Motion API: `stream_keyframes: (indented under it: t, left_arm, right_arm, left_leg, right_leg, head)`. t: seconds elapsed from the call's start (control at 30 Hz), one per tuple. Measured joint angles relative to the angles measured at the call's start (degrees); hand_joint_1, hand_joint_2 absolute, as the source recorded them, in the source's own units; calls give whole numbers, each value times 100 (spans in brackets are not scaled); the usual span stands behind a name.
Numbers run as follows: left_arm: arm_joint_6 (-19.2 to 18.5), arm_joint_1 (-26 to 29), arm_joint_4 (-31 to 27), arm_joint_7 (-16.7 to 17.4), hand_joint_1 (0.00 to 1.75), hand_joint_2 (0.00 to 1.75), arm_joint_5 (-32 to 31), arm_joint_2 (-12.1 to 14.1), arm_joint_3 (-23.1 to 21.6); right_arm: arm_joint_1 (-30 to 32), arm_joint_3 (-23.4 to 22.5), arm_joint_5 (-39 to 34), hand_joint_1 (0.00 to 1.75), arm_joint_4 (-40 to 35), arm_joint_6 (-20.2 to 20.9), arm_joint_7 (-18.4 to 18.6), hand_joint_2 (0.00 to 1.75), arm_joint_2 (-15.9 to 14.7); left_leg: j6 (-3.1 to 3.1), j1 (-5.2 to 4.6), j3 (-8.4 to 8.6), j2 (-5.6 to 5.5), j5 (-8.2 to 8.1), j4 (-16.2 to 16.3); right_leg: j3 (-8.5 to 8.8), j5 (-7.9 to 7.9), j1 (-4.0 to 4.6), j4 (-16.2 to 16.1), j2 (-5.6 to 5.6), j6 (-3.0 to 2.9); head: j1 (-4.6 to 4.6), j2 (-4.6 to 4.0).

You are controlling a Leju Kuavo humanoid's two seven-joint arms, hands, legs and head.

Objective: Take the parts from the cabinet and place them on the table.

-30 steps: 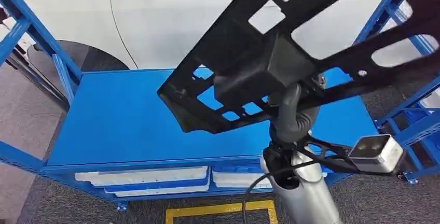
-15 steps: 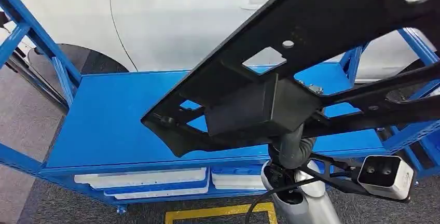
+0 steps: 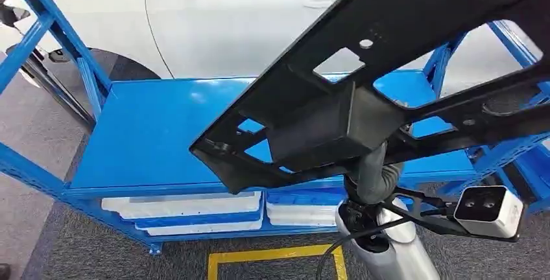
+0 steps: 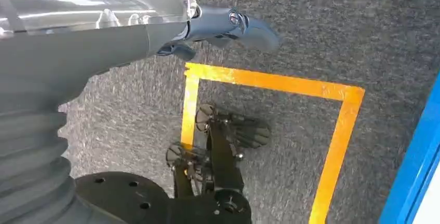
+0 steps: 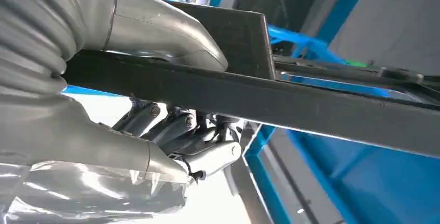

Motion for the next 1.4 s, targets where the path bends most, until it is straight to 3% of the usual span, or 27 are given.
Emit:
stream_keyframes:
  t: [0.03, 0.07, 0.13, 0.2, 0.27, 0.33, 0.37, 0.4, 0.5, 0.53, 0.6, 0.67, 0.7, 0.73, 0.77, 0.83, 0.87, 0.9, 1.03, 1.07, 1.1, 1.17, 1.23, 1.27, 1.33, 1.37, 1.4]
  left_arm:
    - [0, 25, 9, -7, 0, 175, 0, 38, 4]
    - [-2, 28, 9, -22, 0, 175, -2, 37, 4]
    - [2, 37, 9, -39, 0, 175, -9, 59, 4]
    - [2, 38, 9, -52, 0, 175, -2, 88, 9]
    - [7, 39, 9, -63, 0, 175, -2, 103, 11]
    - [7, 34, 9, -63, 0, 175, -33, 123, 11]
    - [9, 22, 9, -63, 0, 175, -44, 138, 9]
    - [13, 19, 9, -66, 0, 175, -50, 149, 9]
    - [24, 13, 9, -92, 0, 175, -57, 162, 11]
    - [20, 22, 13, -96, 0, 175, -63, 155, 9]
    - [-2, 20, 13, -120, 0, 175, -105, 160, 9]
    - [-26, 21, 13, -153, 0, 175, -124, 160, 9]
    - [-48, 26, 13, -157, 0, 175, -125, 160, 9]
    - [-66, 32, 13, -166, 0, 175, -131, 169, 9]
    - [-81, 34, 13, -177, 0, 175, -155, 169, 9]
    - [-96, 32, 13, -194, 0, 175, -166, 169, 9]
    - [-96, 28, 13, -207, 0, 175, -168, 171, 9]
    - [-96, 32, 13, -231, 0, 175, -173, 180, 9]
    - [-98, 84, 17, -321, 0, 175, -175, 180, 7]
    - [-112, 104, 26, -356, 0, 175, -175, 182, 7]
    - [-127, 100, 26, -393, 0, 175, -181, 180, 4]
    - [-155, 101, 28, -445, 0, 175, -184, 184, 4]
    - [-181, 102, 28, -476, 0, 175, -208, 184, 4]
    - [-192, 103, 28, -479, 0, 175, -210, 184, 4]
    - [-199, 95, 28, -481, 0, 175, -212, 186, 4]
    - [-199, 87, 28, -481, 0, 175, -210, 199, 4]
    - [-197, 72, 28, -481, 0, 175, -210, 223, 4]
  right_arm:
    - [14, 13, 9, 175, -2, 15, -9, 175, -9]
    - [24, 35, 15, 175, -2, 20, -11, 175, -15]
    - [48, 59, 7, 175, -4, 54, -11, 175, -28]
    - [67, 61, -7, 175, 2, 118, -11, 175, -50]
    - [67, 59, -26, 175, 7, 168, -11, 175, -90]
    - [33, 44, -131, 175, 7, 199, -9, 175, -147]
    - [-10, 28, -182, 175, 7, 197, -11, 175, -179]
    - [-66, 6, -243, 175, 7, 186, -11, 175, -225]
    - [-228, -11, -503, 175, 9, 22, -13, 175, -407]
    - [-277, -13, -588, 175, 11, -44, -11, 175, -483]
    - [-383, -18, -730, 175, 11, -137, -13, 175, -655]
    - [-422, -15, -813, 175, 11, -201, -13, 175, -804]
    - [-420, -15, -839, 175, 11, -223, -13, 175, -855]
    - [-416, -15, -839, 175, 11, -227, -13, 175, -901]
    - [-408, -18, -820, 175, 9, -223, -13, 175, -940]
    - [-352, -44, -722, 175, -4, -119, -13, 175, -962]
    - [-299, -89, -658, 175, -24, -16, -13, 175, -962]
    - [-229, -139, -567, 175, -50, 158, -11, 175, -957]
    - [106, -459, -269, 175, -63, 810, -13, 175, -763]
    - [151, -512, -225, 175, -63, 888, -13, 175, -717]
    - [199, -572, -197, 175, -66, 966, -13, 175, -665]
    - [311, -691, -162, 175, -65, 1102, -13, 175, -597]
    - [385, -816, -103, 175, -63, 1189, -13, 175, -551]
    - [405, -864, -90, 175, -63, 1224, -13, 175, -533]
    - [414, -947, -90, 175, -63, 1252, -13, 175, -505]
    - [415, -979, -90, 175, -63, 1252, -13, 175, -492]
    - [416, -1014, -94, 175, -66, 1257, -13, 175, -476]
  left_leg:
    - [-19, 29, -44, 4, -42, 39]
    - [-38, 22, -119, 14, -331, 204]
    - [-75, 29, -345, 13, -1036, 1027]
    - [-97, 29, -483, 13, -1324, 1751]
    - [-75, 28, -183, 13, -1047, 1597]
    - [-10, 18, 512, 13, -755, 681]
    - [41, -3, 841, 11, -875, 204]
    - [64, -26, 985, 7, -947, -102]
    - [157, -67, 884, 7, -851, -72]
    - [195, -9, 854, 36, -766, -128]
    - [279, -12, 730, 64, -638, -129]
    - [281, -13, 568, 66, -510, -119]
    - [272, -12, 475, 66, -454, -101]
    - [260, -9, 389, 67, -406, -80]
    - [244, -7, 298, 67, -359, -52]
    - [199, 1, 161, 67, -286, 6]
    - [170, 0, 125, 62, -259, 44]
    - [135, -20, 77, 45, -229, 74]
    - [-27, -9, 59, 31, -49, 7]
    - [-36, 25, 3, 35, -220, 91]
    - [-44, 22, -97, 35, -580, 355]
    - [-78, 25, -338, 35, -1271, 1261]
    - [-86, 25, -402, 35, -1401, 1848]
    - [-68, 22, -250, 35, -1221, 1793]
    - [-5, 9, 318, 35, -826, 1111]
    - [51, -16, 703, 31, -799, 601]
    - [103, -57, 1101, 35, -997, 27]
  right_leg:
    - [-31, 92, -63, -62, -34, -63]
    - [-95, 159, -52, -80, -32, -121]
    - [-235, 269, -33, -74, -40, -156]
    - [-384, 372, -4, -55, -44, -164]
    - [-544, 468, 16, -19, -45, -156]
    - [-656, 545, 33, 12, -42, -136]
    - [-689, 577, 36, 35, -42, -116]
    - [-717, 612, 62, 60, -39, -85]
    - [-725, 744, 26, 22, -47, 35]
    - [-752, 717, 35, 43, -38, 75]
    - [-953, 135, 0, 483, -29, 132]
    - [-1201, -452, -37, 1369, -29, 191]
    - [-1274, -548, -50, 1743, -30, 213]
    - [-1246, -470, -70, 1872, -30, 228]
    - [-1067, -272, -94, 1729, -31, 242]
    - [-416, 70, -125, 849, -32, 246]
    - [-54, 19, -137, 336, -30, 236]
    - [120, -144, -91, -20, -22, 196]
    - [-21, 29, -80, -17, -19, -9]
    - [-51, 97, -86, -25, -52, -72]
    - [-132, 165, -82, -28, -54, -129]
    - [-311, 305, -51, -25, -55, -152]
    - [-491, 434, -21, -11, -57, -155]
    - [-584, 503, -8, -8, -56, -152]
    - [-728, 616, 15, 7, -53, -139]
    - [-776, 671, 25, 11, -49, -131]
    - [-812, 719, 57, 22, -45, -100]
  head:
    - [-5, 0]
    - [-15, 0]
    - [-37, 0]
    - [-39, 0]
    - [-42, 0]
    - [-42, 0]
    - [-39, 0]
    - [-35, 0]
    - [-52, 0]
    - [-64, 0]
    - [-31, 0]
    - [-37, 0]
    - [-26, 0]
    - [-33, 0]
    - [-31, 0]
    - [-33, 0]
    - [-33, 0]
    - [-37, 0]
    - [-18, 0]
    - [-15, 0]
    - [-53, 0]
    - [-61, 0]
    - [-66, 0]
    - [-66, 0]
    - [-70, 0]
    - [-77, 0]
    - [-68, 0]
